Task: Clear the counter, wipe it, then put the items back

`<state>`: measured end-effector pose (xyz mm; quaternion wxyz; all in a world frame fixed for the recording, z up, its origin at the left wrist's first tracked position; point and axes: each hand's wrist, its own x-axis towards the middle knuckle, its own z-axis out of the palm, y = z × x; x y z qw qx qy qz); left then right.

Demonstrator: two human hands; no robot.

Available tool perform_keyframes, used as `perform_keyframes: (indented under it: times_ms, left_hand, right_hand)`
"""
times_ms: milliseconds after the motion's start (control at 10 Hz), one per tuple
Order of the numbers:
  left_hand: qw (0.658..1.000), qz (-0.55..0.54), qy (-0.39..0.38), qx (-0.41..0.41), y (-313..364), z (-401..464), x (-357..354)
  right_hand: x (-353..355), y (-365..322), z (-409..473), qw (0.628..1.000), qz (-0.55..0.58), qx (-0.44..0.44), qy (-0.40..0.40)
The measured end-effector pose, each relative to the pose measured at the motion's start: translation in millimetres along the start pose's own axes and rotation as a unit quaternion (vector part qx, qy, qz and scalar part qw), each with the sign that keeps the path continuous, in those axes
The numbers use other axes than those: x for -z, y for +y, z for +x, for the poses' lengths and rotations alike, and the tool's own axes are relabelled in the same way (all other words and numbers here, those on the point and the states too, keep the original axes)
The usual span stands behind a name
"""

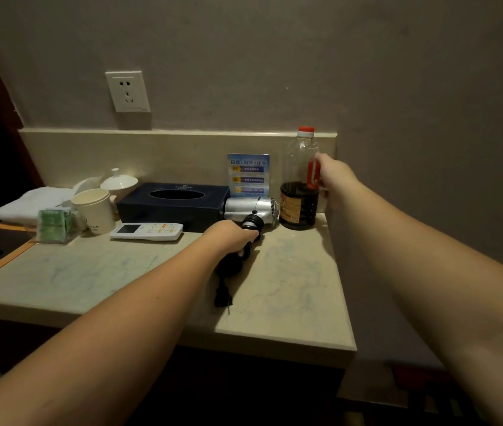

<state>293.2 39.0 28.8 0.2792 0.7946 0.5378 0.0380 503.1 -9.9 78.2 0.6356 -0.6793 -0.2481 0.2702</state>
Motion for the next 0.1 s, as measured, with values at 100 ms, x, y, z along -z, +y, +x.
perform_keyframes:
  times_ms: [100]
  left_hand:
    - [0.999,-0.031,0.012,-0.015,-11.6,-11.1,5.9]
  right_hand:
    - [1.0,5.4,-17.7,0.998,-0.057,0.015,0.025]
